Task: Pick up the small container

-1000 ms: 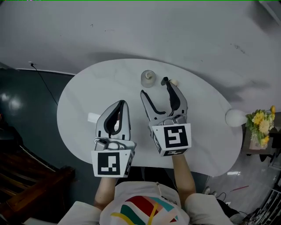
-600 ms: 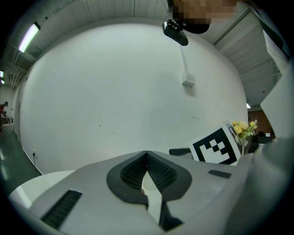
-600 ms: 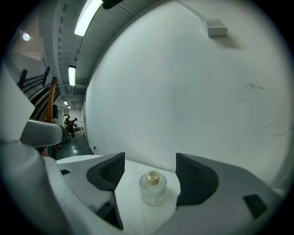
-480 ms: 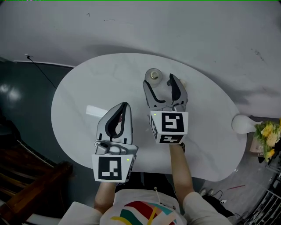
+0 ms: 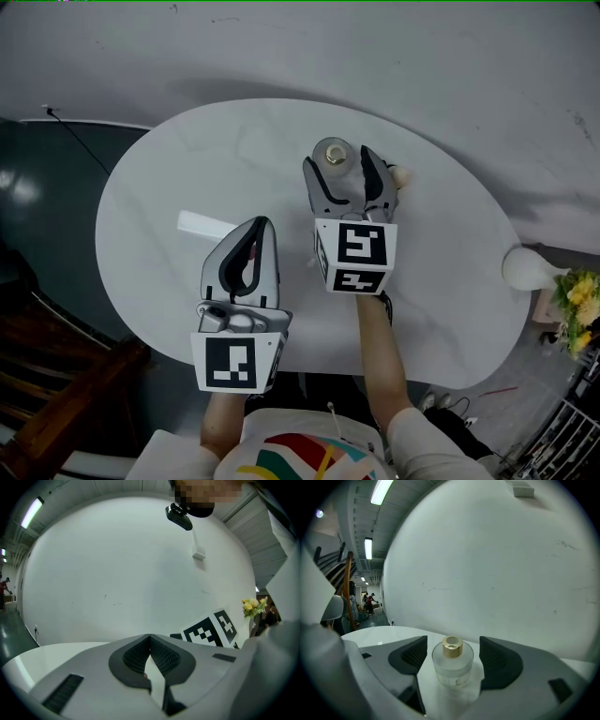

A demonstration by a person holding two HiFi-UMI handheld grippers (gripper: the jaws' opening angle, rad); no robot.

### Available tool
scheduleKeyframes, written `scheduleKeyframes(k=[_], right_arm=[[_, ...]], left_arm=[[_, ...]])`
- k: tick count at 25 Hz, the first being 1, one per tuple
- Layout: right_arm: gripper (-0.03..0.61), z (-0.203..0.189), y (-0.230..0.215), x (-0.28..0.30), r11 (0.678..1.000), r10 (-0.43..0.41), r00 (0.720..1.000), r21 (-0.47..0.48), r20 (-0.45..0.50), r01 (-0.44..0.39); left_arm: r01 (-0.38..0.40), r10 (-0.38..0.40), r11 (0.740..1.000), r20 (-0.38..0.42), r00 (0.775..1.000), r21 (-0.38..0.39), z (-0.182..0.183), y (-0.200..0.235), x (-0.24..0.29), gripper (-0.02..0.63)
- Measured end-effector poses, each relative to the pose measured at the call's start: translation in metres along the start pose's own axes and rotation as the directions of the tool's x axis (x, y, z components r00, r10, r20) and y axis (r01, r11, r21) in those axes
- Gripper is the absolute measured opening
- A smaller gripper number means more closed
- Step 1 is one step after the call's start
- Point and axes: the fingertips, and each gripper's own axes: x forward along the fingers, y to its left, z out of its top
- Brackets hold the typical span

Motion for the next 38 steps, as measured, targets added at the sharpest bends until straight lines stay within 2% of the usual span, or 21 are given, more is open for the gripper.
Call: scheduleKeyframes(k=[5,19,31,38], right_arm=[[0.337,-0.012,0.000,0.010,1.000,-0.008,1.000,0.010,-0.018,0.008],[0.336,-0.038,-0.001,0.029,0.999,-0.025,0.998,0.029,-0.056,0.026],[0.334,-0.041,-0.003,0.029,0.998,-0.055,0.998,0.034,-0.030,0.056],[0.334,-0.041,-0.003,0.029,0.997,-0.066,0.997,0.039,-0.030,0.067]], left_arm=[[-0.023,0.022,1.000,-0.033,0.999,-0.019,-0.015,0.009,0.003,0.018],[-0.012,0.011,1.000,-0.040,0.999,-0.024,-0.028,0.014,0.007,0.017],[-0.030,0.030,0.999,-0.040,0.999,-0.021,-0.032,0.018,0.003,0.017],[-0.031,0.032,0.999,-0.035,0.999,0.022,-0.028,0.014,0.000,0.018]])
